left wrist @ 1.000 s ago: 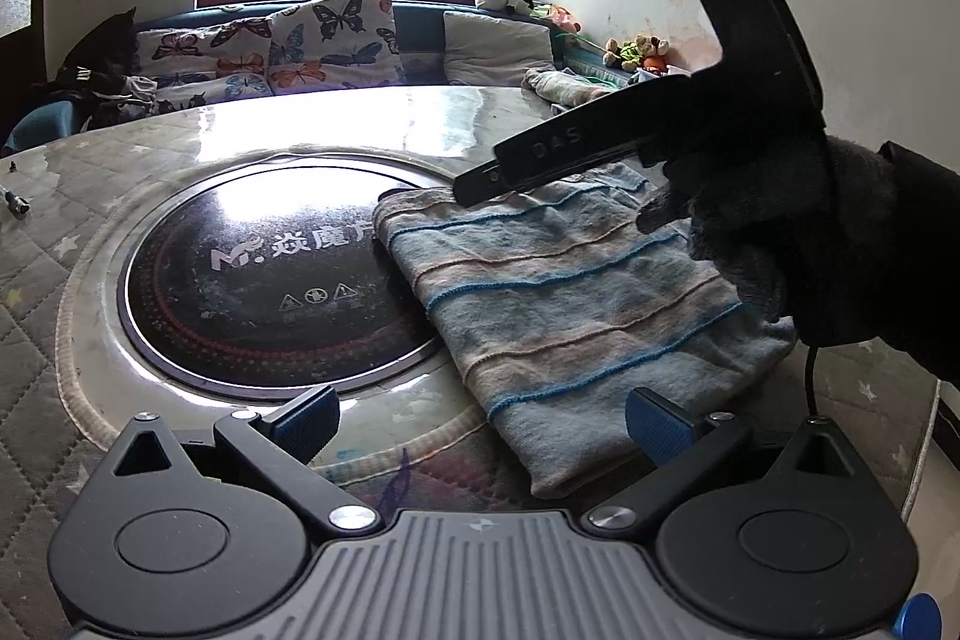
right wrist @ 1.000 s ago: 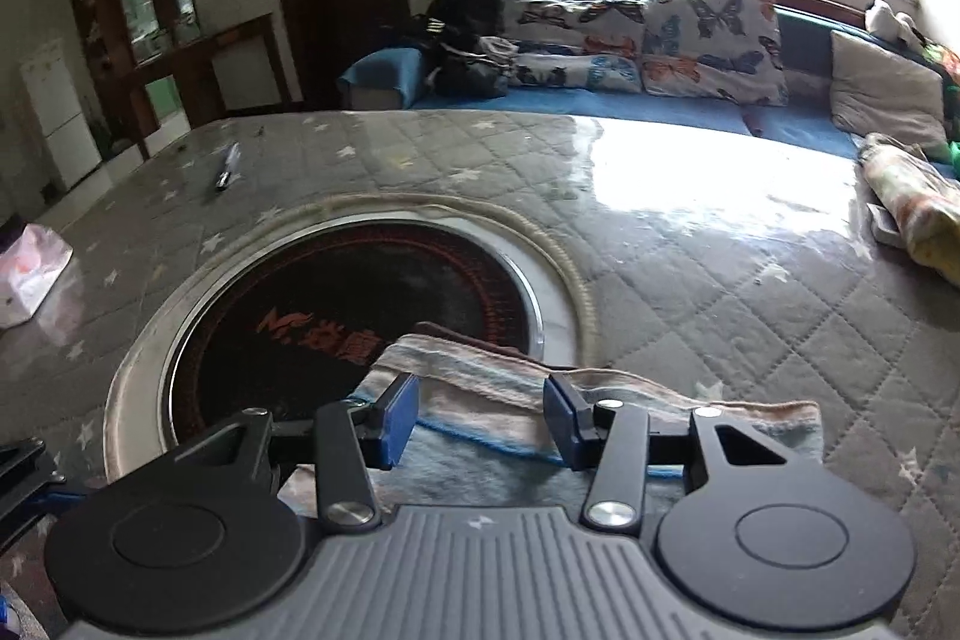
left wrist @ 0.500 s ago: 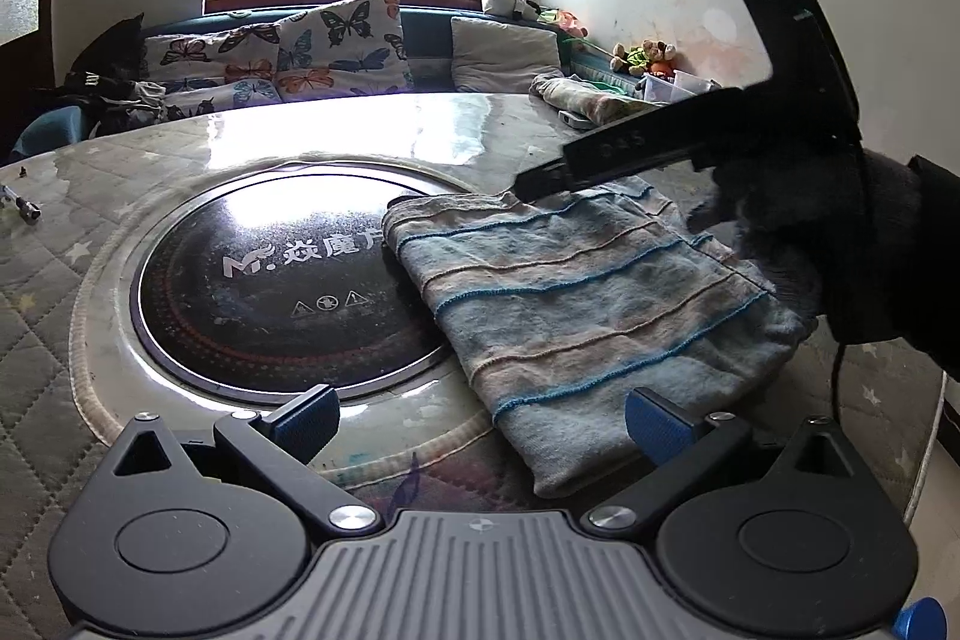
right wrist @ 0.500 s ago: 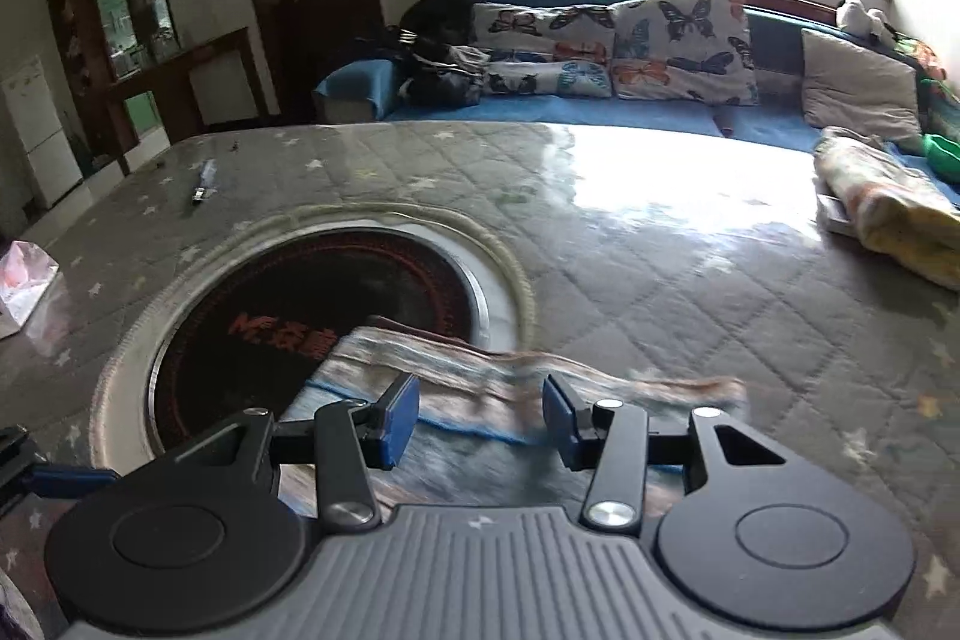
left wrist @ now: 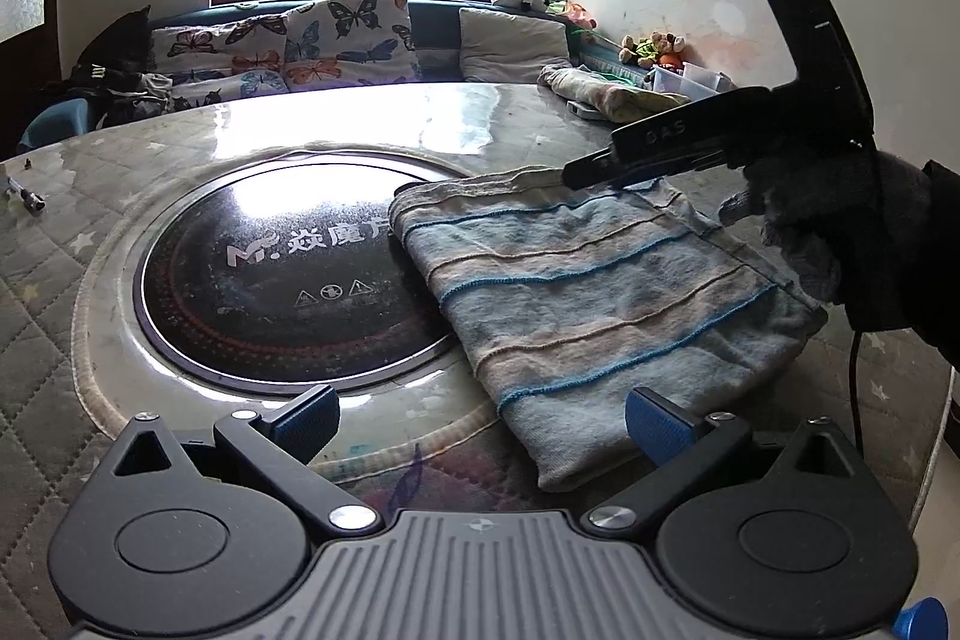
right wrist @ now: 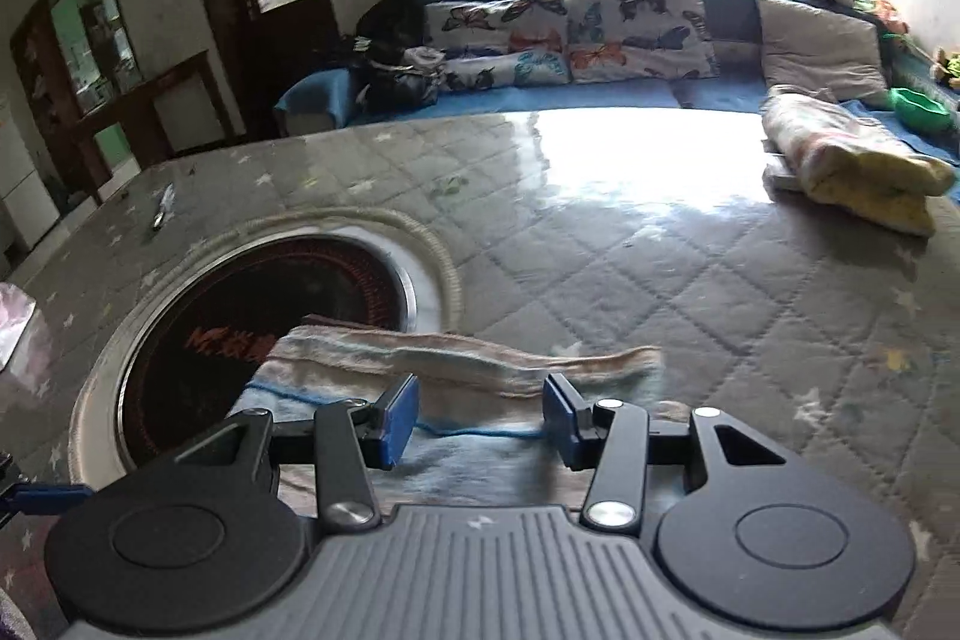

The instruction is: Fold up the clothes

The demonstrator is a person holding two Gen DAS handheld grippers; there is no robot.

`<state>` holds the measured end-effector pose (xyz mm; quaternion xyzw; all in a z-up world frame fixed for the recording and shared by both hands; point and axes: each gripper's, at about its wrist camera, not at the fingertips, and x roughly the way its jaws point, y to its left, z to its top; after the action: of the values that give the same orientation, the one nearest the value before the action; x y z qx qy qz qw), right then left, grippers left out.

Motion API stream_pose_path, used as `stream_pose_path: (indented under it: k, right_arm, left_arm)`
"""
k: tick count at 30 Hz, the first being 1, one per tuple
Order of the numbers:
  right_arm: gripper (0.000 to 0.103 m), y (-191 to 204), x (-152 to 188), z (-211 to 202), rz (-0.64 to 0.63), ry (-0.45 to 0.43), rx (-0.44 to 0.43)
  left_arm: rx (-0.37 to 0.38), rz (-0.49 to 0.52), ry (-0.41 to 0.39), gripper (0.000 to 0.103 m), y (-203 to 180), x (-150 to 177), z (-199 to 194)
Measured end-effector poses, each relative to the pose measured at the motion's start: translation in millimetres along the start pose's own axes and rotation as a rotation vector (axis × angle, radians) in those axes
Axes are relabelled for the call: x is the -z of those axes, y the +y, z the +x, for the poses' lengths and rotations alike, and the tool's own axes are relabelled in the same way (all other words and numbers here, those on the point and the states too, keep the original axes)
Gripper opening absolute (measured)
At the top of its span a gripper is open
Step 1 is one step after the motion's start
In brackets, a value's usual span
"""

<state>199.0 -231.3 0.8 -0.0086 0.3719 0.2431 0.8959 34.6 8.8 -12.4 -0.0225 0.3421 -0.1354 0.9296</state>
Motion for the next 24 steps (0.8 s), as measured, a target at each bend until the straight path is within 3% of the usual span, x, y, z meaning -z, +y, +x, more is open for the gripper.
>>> stream_pose_path:
  k: [6,12,19,24]
  right_arm:
    - [0.047,-26.0,2.1,10.5,0.070,0.017,0.002]
    - [0.050,-25.6,2.4,-7.9,0.060,-0.016,0.007]
    - [0.050,-42.2,31.1,-36.4,0.100,-0.023,0.045]
    - [0.050,-54.1,56.0,-46.7,0.171,-0.009,0.023]
  left_arm:
    - [-0.001,0.004,0.008,0.103,-2.6,0.4,1.2]
    - [-0.014,0.004,0.001,0.103,-3.5,-2.5,-0.6]
    - [-0.017,0.000,-0.003,0.103,-8.8,-5.9,0.0]
    - [-0.019,-0.023,0.009,0.103,-11.6,-9.9,6.7]
